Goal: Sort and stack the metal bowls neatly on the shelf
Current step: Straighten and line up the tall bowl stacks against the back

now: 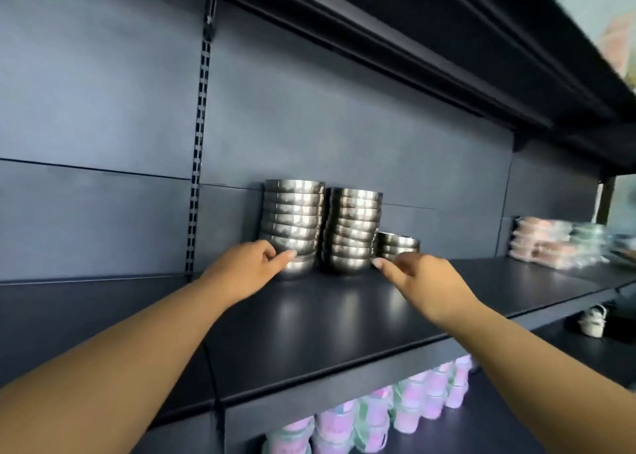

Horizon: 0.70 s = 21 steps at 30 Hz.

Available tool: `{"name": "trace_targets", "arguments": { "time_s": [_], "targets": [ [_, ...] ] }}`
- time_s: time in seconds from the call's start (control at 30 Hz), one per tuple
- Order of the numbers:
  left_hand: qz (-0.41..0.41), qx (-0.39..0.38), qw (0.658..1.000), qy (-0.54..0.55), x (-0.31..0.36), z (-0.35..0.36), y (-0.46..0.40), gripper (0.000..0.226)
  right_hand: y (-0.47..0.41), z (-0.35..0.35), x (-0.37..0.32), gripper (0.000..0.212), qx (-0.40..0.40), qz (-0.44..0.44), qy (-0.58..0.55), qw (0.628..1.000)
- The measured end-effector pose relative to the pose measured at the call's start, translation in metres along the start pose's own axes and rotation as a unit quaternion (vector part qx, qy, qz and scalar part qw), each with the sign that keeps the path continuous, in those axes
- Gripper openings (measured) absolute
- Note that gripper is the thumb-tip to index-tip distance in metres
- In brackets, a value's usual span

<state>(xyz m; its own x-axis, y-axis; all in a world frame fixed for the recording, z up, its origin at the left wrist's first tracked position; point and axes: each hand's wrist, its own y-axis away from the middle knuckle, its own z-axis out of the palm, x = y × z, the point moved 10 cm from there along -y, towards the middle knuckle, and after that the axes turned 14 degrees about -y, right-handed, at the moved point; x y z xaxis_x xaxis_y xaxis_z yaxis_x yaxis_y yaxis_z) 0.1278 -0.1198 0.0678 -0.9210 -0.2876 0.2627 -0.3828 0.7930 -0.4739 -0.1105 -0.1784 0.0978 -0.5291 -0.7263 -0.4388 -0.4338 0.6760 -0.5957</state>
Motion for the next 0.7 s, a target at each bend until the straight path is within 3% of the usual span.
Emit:
{"name": "trace_targets", "arguments": {
  "time_s": [0.13, 0.3, 0.5, 0.6, 0.7],
  "targets": [
    [-0.100, 0.023, 0.985, 0.136, -0.018, 0.023, -0.032, 0.052, -0.037, 0.027, 0.030, 0.045, -0.007, 0.032, -0.078, 0.996],
    [-0.238, 0.049, 0.926, 0.289, -0.042, 0.051, -0.057, 0.076, -0.096, 0.078, 0.045, 0.049, -0.015, 0.042, -0.229, 0.973],
    [-0.267, 0.013, 0.901, 0.341, -0.042, 0.082, -0.083, 0.099, -0.154, 0.175, 0.059, 0.072, -0.109, 0.123, -0.442, 0.882],
    [-0.275, 0.032, 0.885, 0.374, -0.039, 0.090, -0.096, 0.116, -0.168, 0.211, 0.049, 0.081, -0.152, 0.128, -0.539, 0.819],
    [-0.280, 0.067, 0.863, 0.415, -0.040, 0.095, -0.102, 0.141, -0.172, 0.224, 0.038, 0.079, -0.181, 0.118, -0.579, 0.787]
  ]
}}
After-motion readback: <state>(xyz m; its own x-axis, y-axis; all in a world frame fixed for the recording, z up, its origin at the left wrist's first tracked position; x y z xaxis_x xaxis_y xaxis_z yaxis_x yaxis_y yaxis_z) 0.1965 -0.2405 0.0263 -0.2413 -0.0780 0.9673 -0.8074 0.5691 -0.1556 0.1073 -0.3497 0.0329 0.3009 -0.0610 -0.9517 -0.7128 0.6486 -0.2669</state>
